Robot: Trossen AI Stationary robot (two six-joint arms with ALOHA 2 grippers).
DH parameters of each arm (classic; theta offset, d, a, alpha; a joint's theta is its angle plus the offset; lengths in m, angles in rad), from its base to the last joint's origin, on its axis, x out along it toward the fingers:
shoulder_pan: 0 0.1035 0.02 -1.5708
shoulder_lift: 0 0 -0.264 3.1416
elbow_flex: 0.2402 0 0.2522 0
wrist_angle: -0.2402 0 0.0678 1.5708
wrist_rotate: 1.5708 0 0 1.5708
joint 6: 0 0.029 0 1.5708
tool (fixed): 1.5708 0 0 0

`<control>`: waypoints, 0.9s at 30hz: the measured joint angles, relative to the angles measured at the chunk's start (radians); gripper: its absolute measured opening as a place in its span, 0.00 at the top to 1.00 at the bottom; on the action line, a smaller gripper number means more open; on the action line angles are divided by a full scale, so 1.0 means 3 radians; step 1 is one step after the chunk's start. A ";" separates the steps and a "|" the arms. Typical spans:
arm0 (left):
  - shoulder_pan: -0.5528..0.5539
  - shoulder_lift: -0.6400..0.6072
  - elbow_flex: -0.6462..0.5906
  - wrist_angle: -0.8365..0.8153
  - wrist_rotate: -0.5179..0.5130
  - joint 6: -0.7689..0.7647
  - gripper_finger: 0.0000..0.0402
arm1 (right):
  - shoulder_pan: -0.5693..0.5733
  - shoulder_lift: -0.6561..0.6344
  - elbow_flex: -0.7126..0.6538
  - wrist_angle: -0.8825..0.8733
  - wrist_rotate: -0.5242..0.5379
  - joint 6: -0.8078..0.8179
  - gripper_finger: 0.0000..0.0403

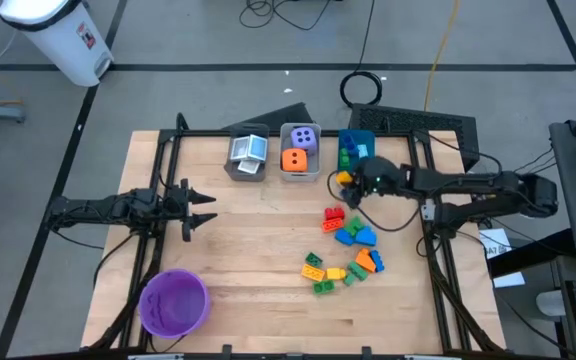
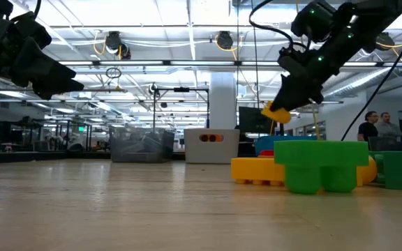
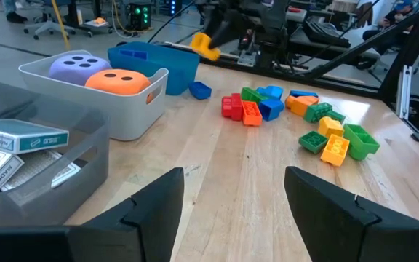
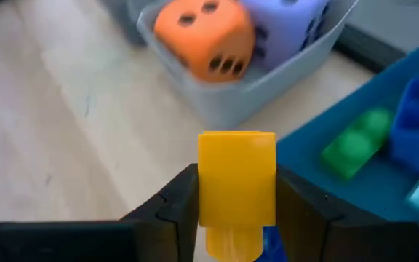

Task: Pick & Place Toys
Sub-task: Put the yellow game piece into the blue bin

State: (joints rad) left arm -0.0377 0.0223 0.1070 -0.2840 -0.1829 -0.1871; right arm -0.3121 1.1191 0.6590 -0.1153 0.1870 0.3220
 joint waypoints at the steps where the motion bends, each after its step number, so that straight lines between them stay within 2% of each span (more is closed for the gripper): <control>1: 0.0001 0.0001 0.0000 0.0001 0.0000 0.0000 0.39 | -0.0053 0.0000 0.0000 0.0067 0.0002 -0.0038 0.66; 5: 0.0001 0.0000 0.0000 0.0001 0.0001 0.0000 0.39 | -0.0284 0.0024 0.0000 0.0267 0.0155 -0.0166 0.63; 10: 0.0000 0.0000 0.0000 0.0001 0.0001 0.0000 0.39 | -0.0649 0.0125 -0.0001 0.0387 0.0350 -0.0184 0.66; 18: 0.0001 0.0000 0.0000 0.0001 0.0001 0.0000 0.39 | -0.1204 0.0415 -0.0003 0.0692 0.0335 -0.0302 0.63; 27: 0.0001 0.0000 0.0000 0.0001 0.0000 0.0000 0.39 | -0.1542 0.0821 -0.0003 0.0804 0.0336 -0.0423 0.66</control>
State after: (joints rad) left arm -0.0376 0.0223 0.1070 -0.2836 -0.1829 -0.1871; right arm -0.7748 1.3654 0.6582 0.1259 0.2879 0.1950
